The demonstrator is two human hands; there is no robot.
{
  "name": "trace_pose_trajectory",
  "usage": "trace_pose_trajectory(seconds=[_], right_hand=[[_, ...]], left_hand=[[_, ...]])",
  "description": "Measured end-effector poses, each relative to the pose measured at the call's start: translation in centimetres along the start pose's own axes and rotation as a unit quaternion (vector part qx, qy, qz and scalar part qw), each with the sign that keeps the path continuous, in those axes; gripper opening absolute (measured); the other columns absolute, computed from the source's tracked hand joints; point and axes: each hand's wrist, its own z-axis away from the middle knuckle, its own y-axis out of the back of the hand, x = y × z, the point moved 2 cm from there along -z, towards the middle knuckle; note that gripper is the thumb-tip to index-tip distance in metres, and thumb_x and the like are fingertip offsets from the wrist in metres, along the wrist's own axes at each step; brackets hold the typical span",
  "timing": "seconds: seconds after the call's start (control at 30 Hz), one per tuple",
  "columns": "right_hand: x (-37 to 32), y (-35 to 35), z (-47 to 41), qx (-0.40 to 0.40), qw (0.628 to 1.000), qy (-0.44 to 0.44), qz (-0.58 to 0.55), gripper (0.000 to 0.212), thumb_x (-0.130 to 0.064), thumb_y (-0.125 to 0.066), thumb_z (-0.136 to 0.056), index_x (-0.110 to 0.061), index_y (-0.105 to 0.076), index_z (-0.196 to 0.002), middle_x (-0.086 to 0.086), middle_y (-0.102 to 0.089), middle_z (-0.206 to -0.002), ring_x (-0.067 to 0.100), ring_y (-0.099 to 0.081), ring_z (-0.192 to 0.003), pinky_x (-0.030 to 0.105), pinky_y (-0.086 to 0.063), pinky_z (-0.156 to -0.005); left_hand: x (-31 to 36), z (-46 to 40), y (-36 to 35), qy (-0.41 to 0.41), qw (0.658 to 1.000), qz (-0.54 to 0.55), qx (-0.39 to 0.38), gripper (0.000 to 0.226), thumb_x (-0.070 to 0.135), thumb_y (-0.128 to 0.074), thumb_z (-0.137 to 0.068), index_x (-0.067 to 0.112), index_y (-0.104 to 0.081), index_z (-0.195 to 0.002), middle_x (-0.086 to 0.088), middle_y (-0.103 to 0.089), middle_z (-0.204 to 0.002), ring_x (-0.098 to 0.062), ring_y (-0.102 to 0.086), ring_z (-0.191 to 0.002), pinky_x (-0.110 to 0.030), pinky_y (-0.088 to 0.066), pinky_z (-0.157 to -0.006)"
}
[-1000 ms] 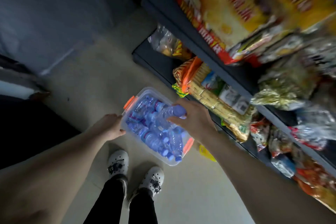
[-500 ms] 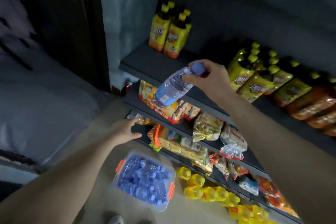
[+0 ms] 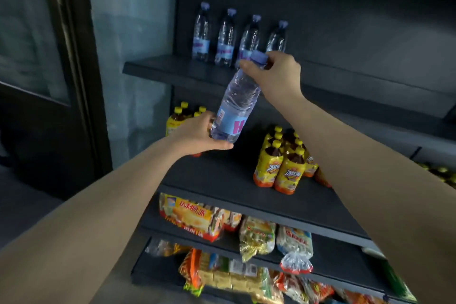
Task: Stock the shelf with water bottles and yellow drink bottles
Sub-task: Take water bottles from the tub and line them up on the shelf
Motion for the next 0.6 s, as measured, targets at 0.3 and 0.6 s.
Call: trace_pose_trajectory(seconds=[0.3,0.6], right_hand=[[0.0,6.0,-8.5,0.089,0.996,0.024,-0.003,0.039,-0.048,-0.074,-0.080,-0.012,-0.060,-0.075,-0.007,-0.057,-0.067,0.008,-0.053,-0.060,0.023,-0.042,-0.053],[8.7,9.9,-15.7,-0.207,0.966,-0.041,-0.149,0.047,-0.026,-0.066,-0.090,-0.022,-0.045,-0.131,-0.001,-0.065,-0.117,0.013,-0.069,-0.100,0.031,-0.058,-0.080]], left_hand=[[8.9,-8.6,1.3,-0.085,0.990,-0.052,0.102,0.070,0.062,-0.077,-0.070,0.023,-0.058,-0.126,0.009,-0.067,-0.110,-0.010,-0.061,-0.092,-0.025,-0.044,-0.074],[13.4,-20.2,-0.8,-0.102,0.994,-0.038,0.025,0.067,0.060,-0.072,-0.072,0.032,-0.057,-0.130,0.016,-0.064,-0.122,-0.004,-0.060,-0.106,-0.032,-0.049,-0.095]])
